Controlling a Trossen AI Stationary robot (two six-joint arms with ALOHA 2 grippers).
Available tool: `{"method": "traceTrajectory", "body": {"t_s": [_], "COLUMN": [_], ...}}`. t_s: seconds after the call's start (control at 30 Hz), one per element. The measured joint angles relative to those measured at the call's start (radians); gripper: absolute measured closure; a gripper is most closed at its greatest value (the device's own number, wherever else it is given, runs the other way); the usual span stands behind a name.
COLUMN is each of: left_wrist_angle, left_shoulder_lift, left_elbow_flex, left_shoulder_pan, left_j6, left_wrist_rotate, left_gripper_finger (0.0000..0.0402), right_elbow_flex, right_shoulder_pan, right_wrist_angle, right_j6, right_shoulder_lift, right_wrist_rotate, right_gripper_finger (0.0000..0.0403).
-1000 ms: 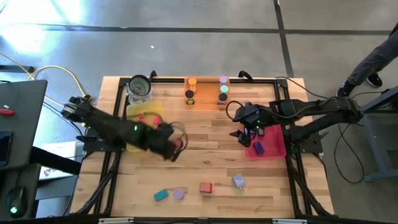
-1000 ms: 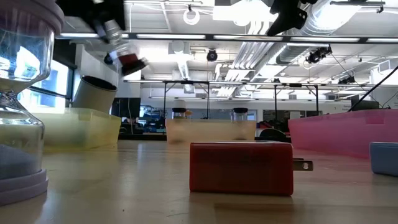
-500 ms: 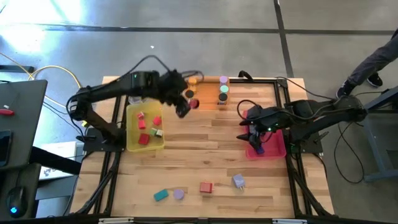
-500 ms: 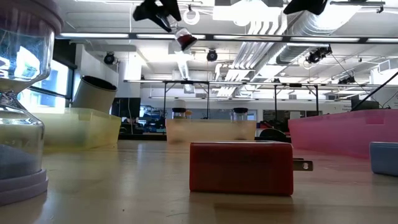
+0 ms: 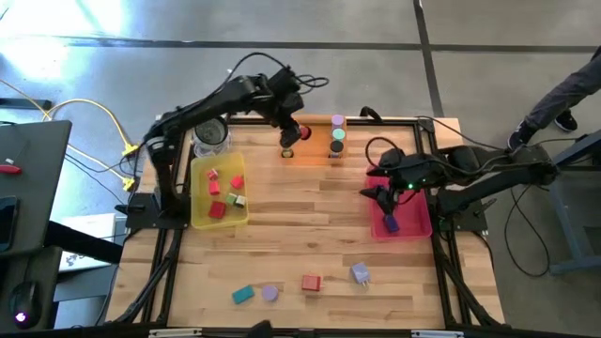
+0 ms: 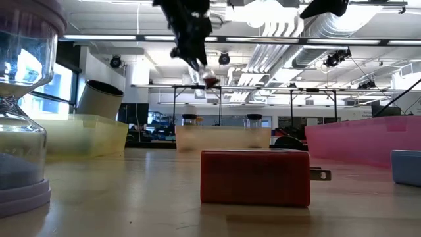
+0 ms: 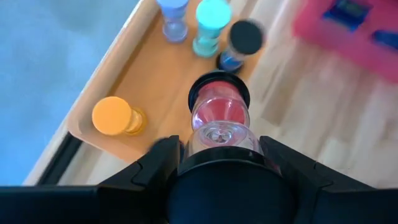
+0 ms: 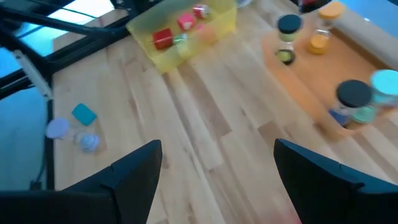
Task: Pick & Place Office items
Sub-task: Put the black hourglass in the orange bin
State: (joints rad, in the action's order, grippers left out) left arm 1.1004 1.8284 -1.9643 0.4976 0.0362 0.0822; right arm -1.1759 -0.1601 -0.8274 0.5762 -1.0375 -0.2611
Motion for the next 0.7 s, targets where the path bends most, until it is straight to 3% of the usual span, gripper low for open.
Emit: {"method": "traceTrajectory", "body": {"t_s": [0.37, 0.7], "left_wrist_angle": [0.049, 0.144], "left_shoulder_lift": [0.216, 0.263], "left_elbow_flex": [-0.025, -0.026], "left_shoulder_pan": [0.021, 0.015], "left_j6": [-0.120, -0.148], "left_wrist_rotate": [0.016, -0.015], "left_gripper_finger": [0.0208, 0.0208], "right_elbow_flex": [-0.001, -0.001], "right_shoulder_pan": [0.076, 0.104], "right_wrist_angle": [-0.066, -0.076], "right_j6": [-0.001, -0.004], "right_shoulder_lift": [0.033, 0.033], "right_wrist_rotate": [-0.002, -0.002], "right_gripper_finger": [0.0103, 0.0103]}}
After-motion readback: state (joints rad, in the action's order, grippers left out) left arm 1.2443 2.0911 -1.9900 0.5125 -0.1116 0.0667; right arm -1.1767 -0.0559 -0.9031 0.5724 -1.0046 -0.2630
